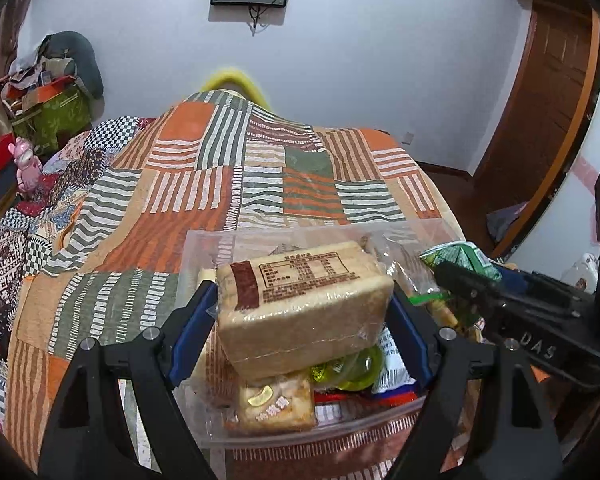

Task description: Organize snacks

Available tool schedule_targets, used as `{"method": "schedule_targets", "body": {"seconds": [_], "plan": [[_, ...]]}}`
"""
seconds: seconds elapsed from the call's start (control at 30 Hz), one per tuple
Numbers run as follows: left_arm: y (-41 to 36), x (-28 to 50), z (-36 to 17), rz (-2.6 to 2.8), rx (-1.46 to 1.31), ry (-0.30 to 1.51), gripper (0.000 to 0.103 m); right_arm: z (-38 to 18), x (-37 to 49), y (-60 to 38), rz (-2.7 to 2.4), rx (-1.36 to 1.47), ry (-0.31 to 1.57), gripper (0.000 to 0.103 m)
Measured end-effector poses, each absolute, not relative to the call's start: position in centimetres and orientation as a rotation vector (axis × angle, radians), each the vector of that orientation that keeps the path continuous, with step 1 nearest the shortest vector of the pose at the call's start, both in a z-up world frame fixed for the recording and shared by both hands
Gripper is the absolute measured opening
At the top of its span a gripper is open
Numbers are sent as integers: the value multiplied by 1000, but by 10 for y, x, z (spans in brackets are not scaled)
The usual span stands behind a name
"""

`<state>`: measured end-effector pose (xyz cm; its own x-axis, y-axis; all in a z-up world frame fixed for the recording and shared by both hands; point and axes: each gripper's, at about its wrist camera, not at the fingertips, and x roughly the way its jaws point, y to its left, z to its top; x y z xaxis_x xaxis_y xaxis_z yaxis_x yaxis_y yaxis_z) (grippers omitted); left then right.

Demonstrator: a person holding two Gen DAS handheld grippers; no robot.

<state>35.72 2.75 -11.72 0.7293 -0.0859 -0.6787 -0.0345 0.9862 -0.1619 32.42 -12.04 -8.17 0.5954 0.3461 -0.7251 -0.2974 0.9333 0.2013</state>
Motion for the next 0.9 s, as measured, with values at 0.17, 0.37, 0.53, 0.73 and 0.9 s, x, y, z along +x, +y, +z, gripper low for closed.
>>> {"method": "schedule_targets", "body": {"seconds": [0.17,0.37,0.53,0.73,0.9], "plan": [[31,362,-126,-14,-176,786,86,-83,324,-122,371,51,853,47],[29,352,-125,-24,-162,786,89,-78,313,-124,373,26,840,66],[27,336,-112,-15,-121,746,89,-65,299,-124,375,-12,803,68],[21,302,-84,-31,-85,671,89,-40,273,-130,390,27,753,69],[23,262,-51,-38,-86,592,89,-11,243,-134,405,55,693,69]]}}
